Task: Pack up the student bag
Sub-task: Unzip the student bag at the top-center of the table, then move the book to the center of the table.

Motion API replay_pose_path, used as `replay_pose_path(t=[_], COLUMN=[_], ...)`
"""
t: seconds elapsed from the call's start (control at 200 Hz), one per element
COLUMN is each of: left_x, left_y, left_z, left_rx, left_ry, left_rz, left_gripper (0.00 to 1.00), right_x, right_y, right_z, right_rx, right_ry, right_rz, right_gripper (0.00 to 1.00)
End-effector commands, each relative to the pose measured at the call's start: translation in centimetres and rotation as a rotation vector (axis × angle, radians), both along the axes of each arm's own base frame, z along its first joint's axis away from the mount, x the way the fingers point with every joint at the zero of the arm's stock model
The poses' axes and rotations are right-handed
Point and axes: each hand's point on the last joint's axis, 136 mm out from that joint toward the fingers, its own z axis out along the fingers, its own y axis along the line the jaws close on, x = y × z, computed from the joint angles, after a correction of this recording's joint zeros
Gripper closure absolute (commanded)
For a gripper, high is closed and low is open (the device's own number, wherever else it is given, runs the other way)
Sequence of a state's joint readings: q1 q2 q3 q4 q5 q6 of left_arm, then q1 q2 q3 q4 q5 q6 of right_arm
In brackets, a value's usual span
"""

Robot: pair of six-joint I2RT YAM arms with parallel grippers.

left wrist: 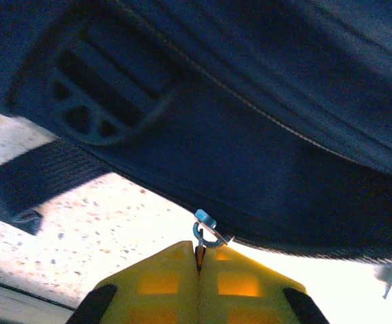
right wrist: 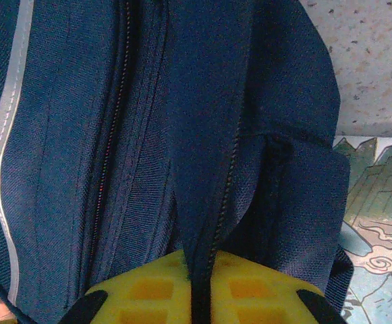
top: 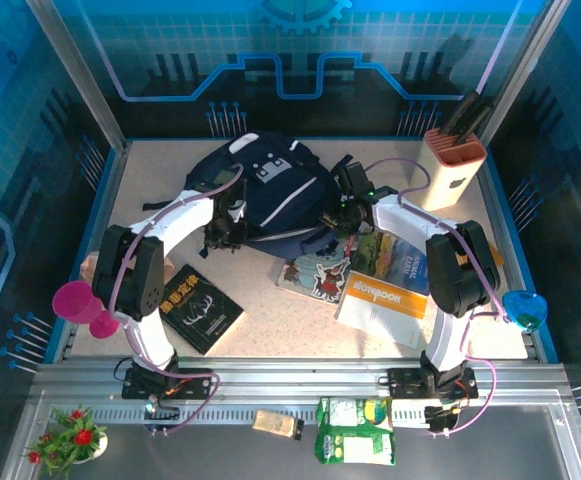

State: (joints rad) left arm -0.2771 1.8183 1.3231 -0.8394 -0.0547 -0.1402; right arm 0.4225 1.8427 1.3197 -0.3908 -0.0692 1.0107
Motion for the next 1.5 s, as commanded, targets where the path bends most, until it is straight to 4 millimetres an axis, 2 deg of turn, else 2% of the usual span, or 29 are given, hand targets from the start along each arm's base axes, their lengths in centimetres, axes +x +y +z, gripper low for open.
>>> replay_pose_path(t=[0.0,0.155,0.245,0.315,0.415,0.505,0.655,0.775,0.85,0.955,1.026,1.091,1.171,1.251,1.311,1.416,1.496], left_x=[1.1,2.9,3.6,3.8,3.6,3.1,2.6,2.9,3.2,3.6,3.8,4.0,4.1,4.1,4.0,3.7,3.3], left_y=[3.8,6.1,7.1,7.1,7.1,7.3,7.6,7.5,7.1,5.9,5.0,4.4,3.1,1.4,0.0,-2.4,-4.3], left_z=[-1.0,-0.9,-0.7,-0.6,0.0,1.2,3.9,6.3,7.8,9.4,10.3,11.1,11.9,12.7,13.2,13.8,13.8], left_rx=[0.136,0.213,0.244,0.233,0.219,0.209,0.176,0.123,0.059,-0.064,-0.142,-0.201,-0.268,-0.351,-0.414,-0.498,-0.534], left_ry=[-0.007,-0.079,-0.115,-0.125,-0.137,-0.157,-0.237,-0.325,-0.375,-0.426,-0.448,-0.459,-0.463,-0.460,-0.459,-0.462,-0.450], left_rz=[0.110,0.159,0.189,0.202,0.229,0.260,0.318,0.361,0.397,0.422,0.430,0.430,0.391,0.323,0.275,0.210,0.170], left_gripper=[0.97,0.88,0.86,0.84,0.69,0.51,0.40,0.35,0.32,0.29,0.29,0.27,0.26,0.21,0.16,0.12,0.11], right_x=[1.9,1.6,1.2,0.9,0.4,-0.2,-1.7,-2.9,-3.5,-3.9,-3.9,-3.6,-3.0,-2.7,-2.5,-3.0,-3.6], right_y=[-1.4,-0.3,1.2,2.6,5.0,7.4,12.8,16.8,18.4,19.6,19.4,18.4,15.7,12.3,9.1,3.8,1.4], right_z=[3.7,4.1,4.2,4.2,4.1,3.9,3.8,3.4,2.9,2.5,3.0,4.4,6.8,8.3,8.1,5.9,4.2], right_rx=[-0.015,0.010,0.040,0.078,0.138,0.177,0.239,0.279,0.277,0.273,0.269,0.261,0.227,0.182,0.099,-0.033,-0.068], right_ry=[-0.109,-0.116,-0.118,-0.115,-0.106,-0.095,-0.074,-0.049,-0.037,-0.029,-0.046,-0.108,-0.217,-0.302,-0.328,-0.288,-0.232], right_rz=[-0.037,-0.005,0.024,0.051,0.090,0.133,0.238,0.321,0.367,0.436,0.478,0.499,0.485,0.449,0.389,0.294,0.251], right_gripper=[0.87,0.87,0.87,0.87,0.87,0.88,0.88,0.87,0.85,0.72,0.62,0.52,0.42,0.37,0.34,0.34,0.36])
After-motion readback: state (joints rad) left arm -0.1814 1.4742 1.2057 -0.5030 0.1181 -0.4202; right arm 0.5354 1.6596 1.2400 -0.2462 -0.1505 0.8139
